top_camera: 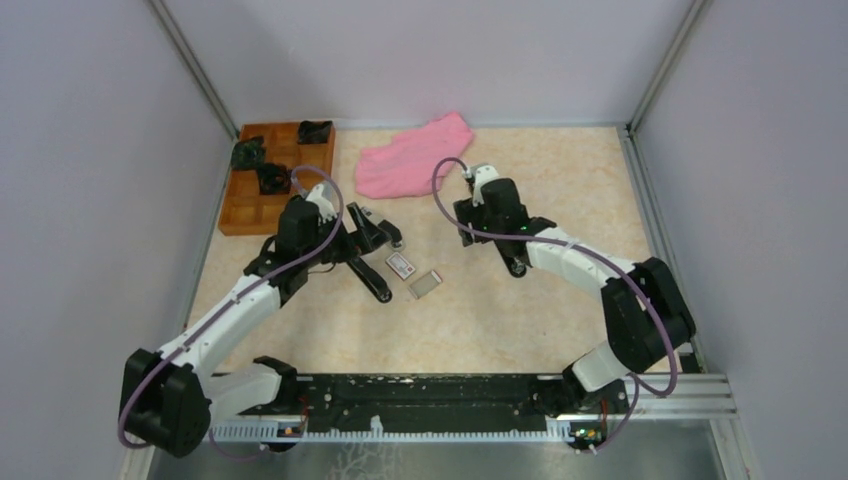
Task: Load the staples into the stapler
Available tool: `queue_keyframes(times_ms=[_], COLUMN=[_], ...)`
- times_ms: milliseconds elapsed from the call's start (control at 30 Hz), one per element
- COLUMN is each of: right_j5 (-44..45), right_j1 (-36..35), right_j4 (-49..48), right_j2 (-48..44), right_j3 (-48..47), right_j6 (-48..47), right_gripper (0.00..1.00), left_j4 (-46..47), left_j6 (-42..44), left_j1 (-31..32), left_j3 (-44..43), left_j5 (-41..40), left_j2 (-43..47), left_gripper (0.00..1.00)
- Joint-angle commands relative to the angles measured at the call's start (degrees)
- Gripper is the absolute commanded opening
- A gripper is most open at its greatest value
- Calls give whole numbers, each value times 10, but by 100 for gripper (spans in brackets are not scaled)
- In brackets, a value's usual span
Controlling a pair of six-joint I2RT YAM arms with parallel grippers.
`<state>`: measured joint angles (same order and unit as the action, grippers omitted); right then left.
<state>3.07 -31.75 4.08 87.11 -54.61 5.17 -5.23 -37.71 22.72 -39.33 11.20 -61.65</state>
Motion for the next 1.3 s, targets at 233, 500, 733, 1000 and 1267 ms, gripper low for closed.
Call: queue_keyframes(times_ms=[233, 500, 733, 1000, 1267], right_j5=[34, 9, -5, -43, -44], right_j1=[89, 112, 112, 111, 52], right_j4=[14, -4, -6, -11, -25], right_j2=[-68, -38, 0, 4, -3], right_j3=[89, 106, 94, 95, 101], right_j6=[34, 45, 44, 36, 31], right_gripper=[65, 60, 47, 21, 3], left_j4=[83, 102, 96, 101, 113], left_j6=[-20, -27, -27, -29, -43], left_j1=[15, 50, 73, 84, 90], left_j3=[-32, -74, -120, -165, -205], left_j5=[92, 91, 83, 82, 95], left_j2=[-71, -153, -214, -262, -315], left_gripper=[99, 99, 99, 99, 99])
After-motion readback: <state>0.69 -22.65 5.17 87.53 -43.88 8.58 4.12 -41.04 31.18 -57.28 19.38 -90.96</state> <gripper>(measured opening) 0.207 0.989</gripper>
